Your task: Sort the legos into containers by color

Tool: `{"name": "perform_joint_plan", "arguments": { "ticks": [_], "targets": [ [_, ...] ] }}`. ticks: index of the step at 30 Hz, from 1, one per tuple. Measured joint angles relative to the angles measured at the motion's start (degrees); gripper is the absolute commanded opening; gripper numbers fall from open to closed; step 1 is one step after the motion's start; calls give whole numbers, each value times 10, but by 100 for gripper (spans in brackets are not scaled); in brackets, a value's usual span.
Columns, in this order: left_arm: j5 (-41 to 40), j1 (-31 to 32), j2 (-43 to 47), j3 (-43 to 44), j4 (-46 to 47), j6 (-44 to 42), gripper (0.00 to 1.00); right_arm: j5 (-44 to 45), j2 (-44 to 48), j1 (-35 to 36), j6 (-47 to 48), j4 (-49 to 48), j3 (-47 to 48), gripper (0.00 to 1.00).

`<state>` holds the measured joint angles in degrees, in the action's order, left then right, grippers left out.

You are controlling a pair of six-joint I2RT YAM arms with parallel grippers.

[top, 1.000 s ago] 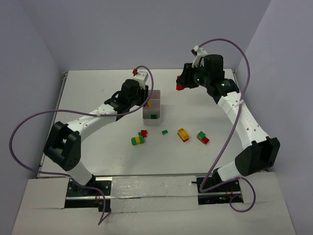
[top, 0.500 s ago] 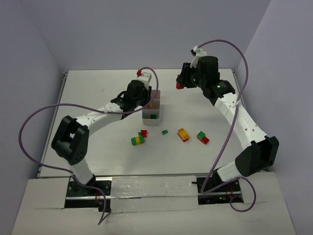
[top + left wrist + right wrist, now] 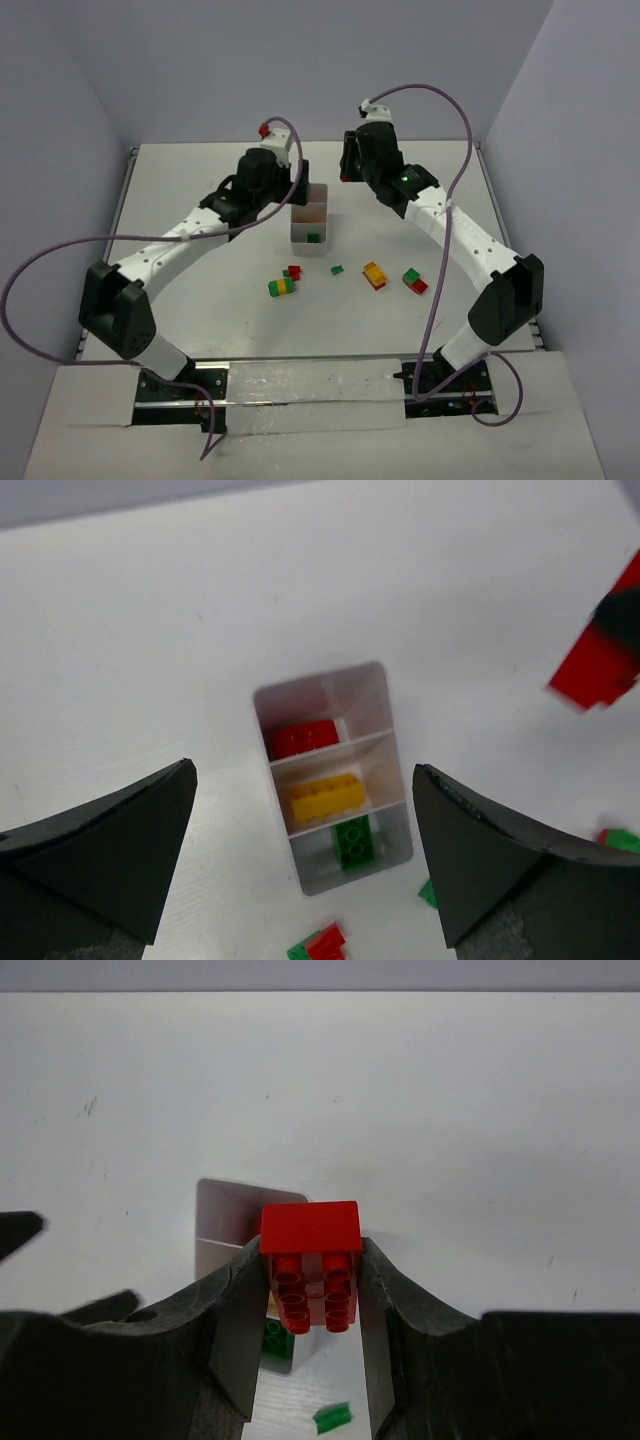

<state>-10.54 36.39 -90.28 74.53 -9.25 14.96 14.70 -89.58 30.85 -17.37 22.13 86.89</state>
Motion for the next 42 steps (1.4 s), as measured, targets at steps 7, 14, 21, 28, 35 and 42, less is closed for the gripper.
{"name": "perform_joint_plan", "arguments": {
  "ticks": [7,14,21,28,35,42],
  "targets": [
    [42,-149,105,21,-27,38,99,63,-69,55,-10,-45,23,0],
    [72,-227,138,-29,-44,59,99,113,-128,93,1,-89,26,4],
    [94,-239,135,-41,-56,66,99,162,-147,105,13,-150,21,3],
    [106,-245,126,-41,-56,70,99,196,-158,110,16,-191,-11,9],
    [110,-246,119,-41,-56,70,99,203,-160,112,16,-220,-38,17],
    [111,-249,116,-41,-56,70,99,204,-166,114,20,-260,-61,26]
  ]
}}
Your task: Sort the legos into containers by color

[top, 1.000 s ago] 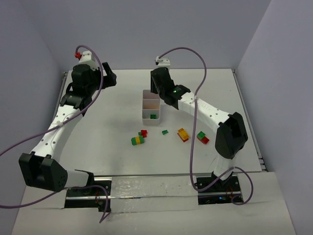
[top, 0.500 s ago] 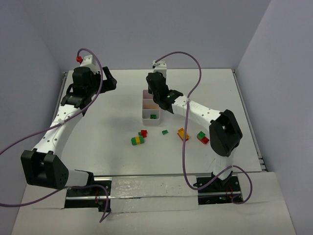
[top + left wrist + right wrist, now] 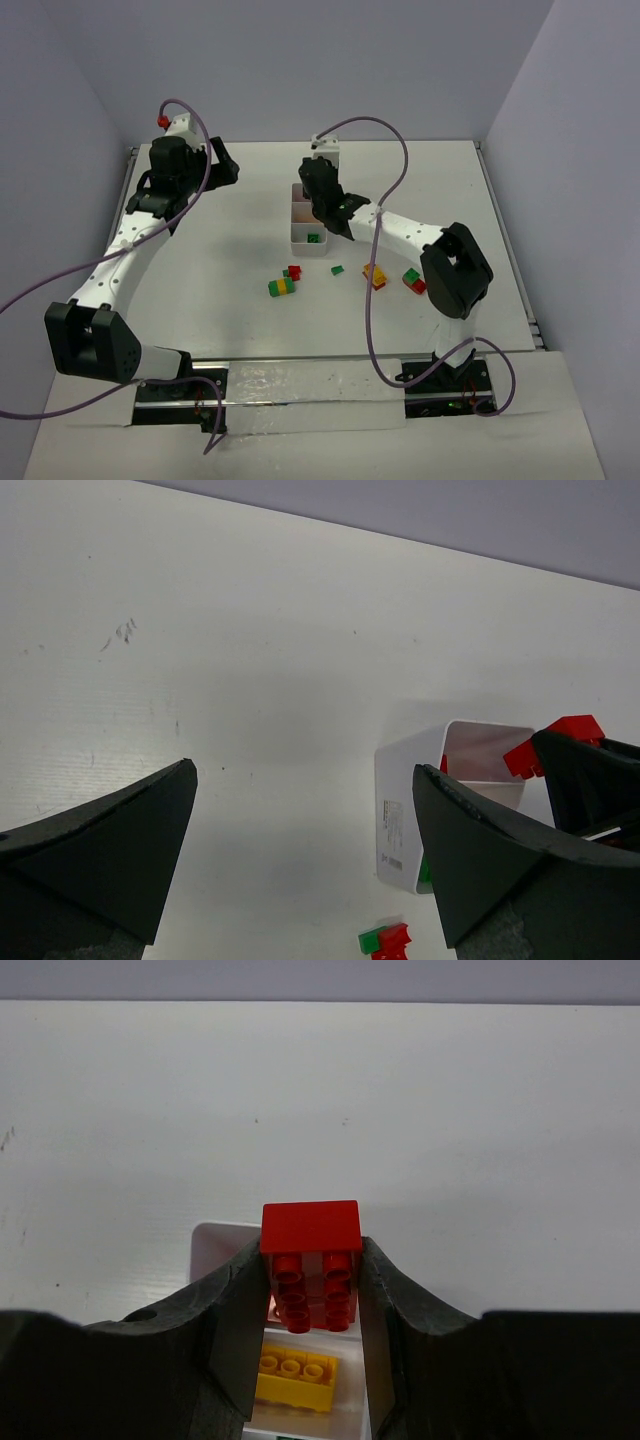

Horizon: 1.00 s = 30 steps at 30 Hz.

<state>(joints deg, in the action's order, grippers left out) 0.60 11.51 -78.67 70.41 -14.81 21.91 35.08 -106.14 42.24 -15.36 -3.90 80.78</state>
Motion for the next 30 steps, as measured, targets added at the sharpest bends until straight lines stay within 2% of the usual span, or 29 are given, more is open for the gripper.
{"name": "perform_joint_plan", "arguments": {
  "ticks": [2,7,11,15,21,27,29,30],
  "targets": [
    [1,0,0,0,0,0,99,1,-2,0,2,-7,-8,38],
    [2,0,-1,0,0,0,99,1,-3,0,7,-21,-17,60],
    [2,0,-2,0,0,0,99,0,-3,0,13,-33,-17,70],
    [2,0,-2,0,0,0,99,-1,-3,0,17,-38,-18,76],
    [2,0,-2,0,0,0,99,-4,-2,0,18,-36,-20,77],
    [16,0,-1,0,0,-12,99,-48,39,-4,46,27,-20,78],
    [33,0,-1,0,-1,-32,99,-80,72,-11,68,61,-22,81],
    [44,0,-1,0,-2,-44,99,-100,94,-18,81,81,-27,88]
  ]
}}
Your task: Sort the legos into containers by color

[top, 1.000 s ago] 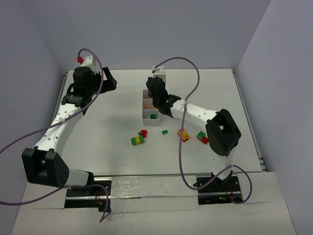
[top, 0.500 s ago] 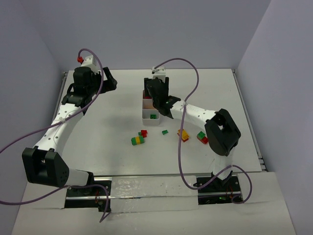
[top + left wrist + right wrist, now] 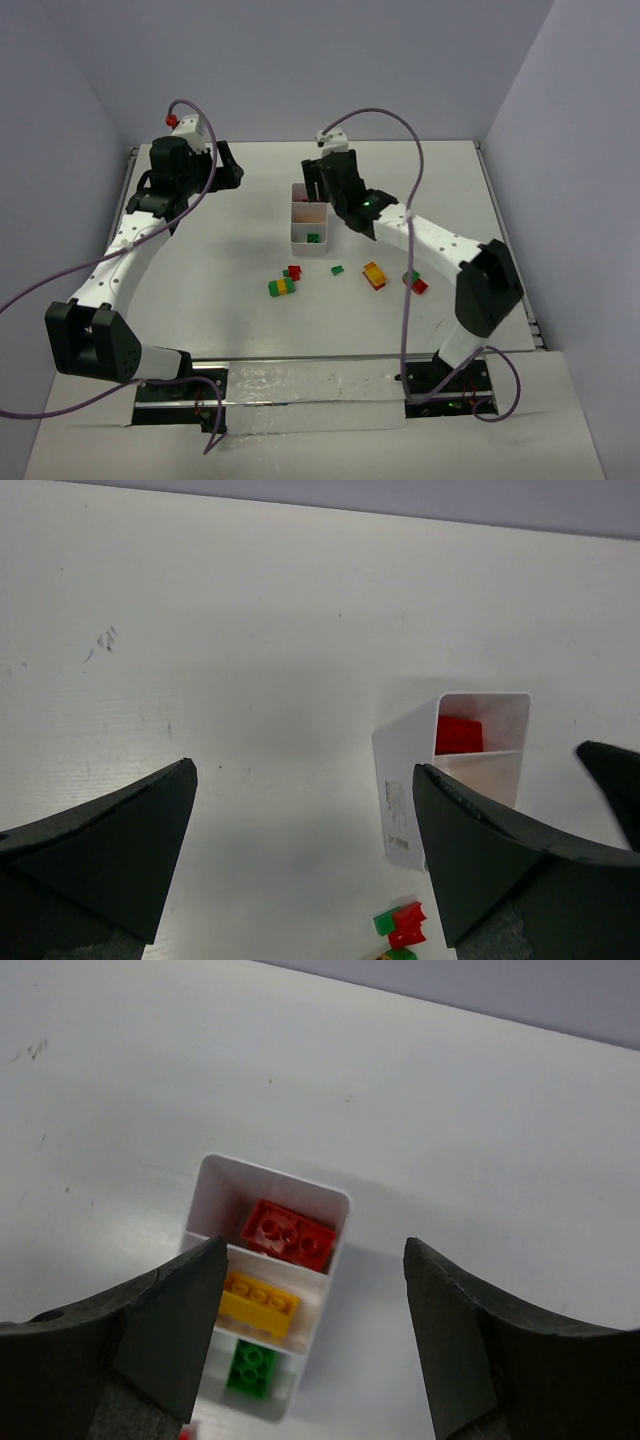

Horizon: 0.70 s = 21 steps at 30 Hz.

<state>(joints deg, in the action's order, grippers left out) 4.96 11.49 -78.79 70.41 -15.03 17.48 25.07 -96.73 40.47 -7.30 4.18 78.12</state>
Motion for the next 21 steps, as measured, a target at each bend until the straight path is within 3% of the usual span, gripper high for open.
{"name": "perform_joint_plan", "arguments": {
  "ticks": [1,2,8,15,21],
  "targets": [
    [13,0,1,0,-2,-14,99,-29,26,-13,19,17,-8,97],
    [24,0,2,-1,-5,-25,99,-63,57,-31,41,38,-18,100],
    [88,0,29,-30,-19,-87,99,-206,194,-173,157,201,-59,94],
    [95,0,33,-38,-32,-96,99,-306,146,-149,200,380,-94,89],
    [95,0,33,-38,-32,-96,99,-331,75,-117,185,451,-132,89]
  ]
}}
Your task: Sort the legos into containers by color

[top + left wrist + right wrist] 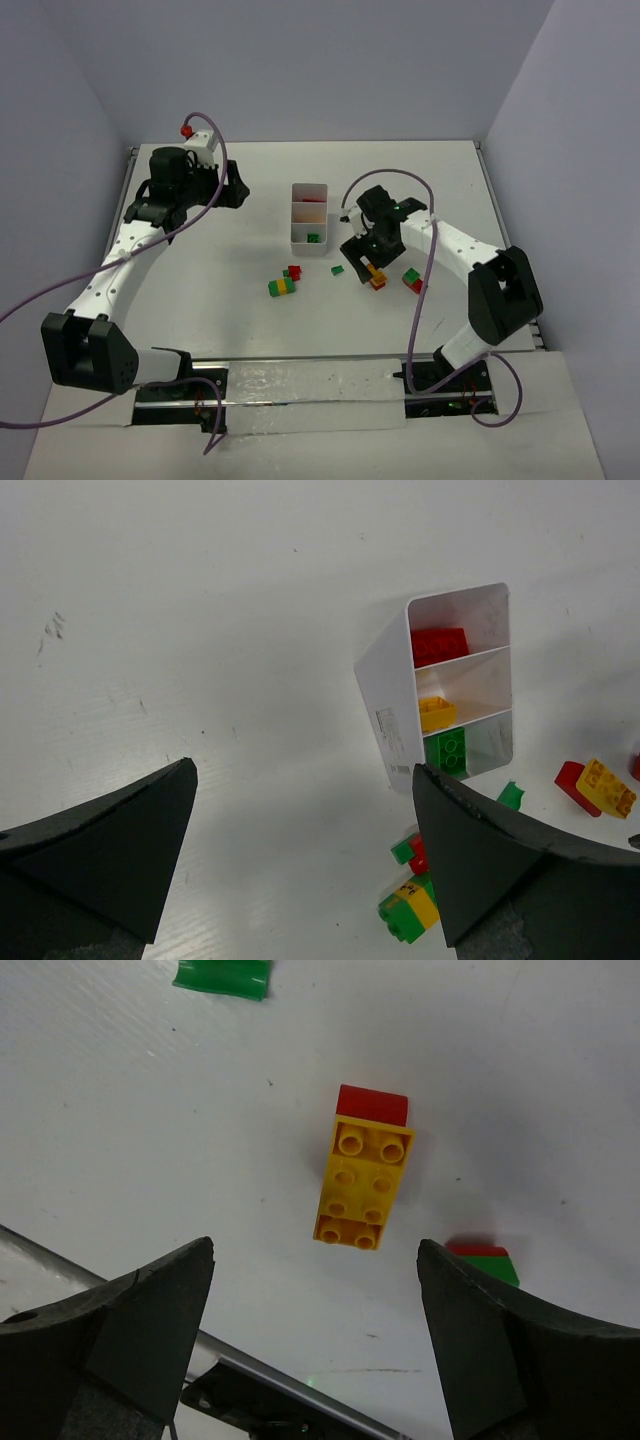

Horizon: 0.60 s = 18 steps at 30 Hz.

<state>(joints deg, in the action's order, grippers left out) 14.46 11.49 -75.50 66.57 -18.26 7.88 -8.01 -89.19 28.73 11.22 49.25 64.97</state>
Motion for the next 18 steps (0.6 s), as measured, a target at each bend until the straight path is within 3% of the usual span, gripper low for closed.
{"name": "perform_joint_plan", "arguments": {
  "ticks": [4,9,13,15,18],
  "targets": [
    [0,0,-3,0,0,0,99,10,-32,0,-16,-2,-1,88],
    [0,0,-7,-3,-1,0,99,20,-76,0,-29,-9,0,80],
    [0,0,-9,-5,0,0,99,24,-107,0,-32,-13,4,68],
    [0,0,-10,-7,-1,0,99,24,-115,0,-35,-16,8,54],
    [0,0,-11,-9,0,0,99,24,-118,0,-38,-19,13,45]
  ]
}}
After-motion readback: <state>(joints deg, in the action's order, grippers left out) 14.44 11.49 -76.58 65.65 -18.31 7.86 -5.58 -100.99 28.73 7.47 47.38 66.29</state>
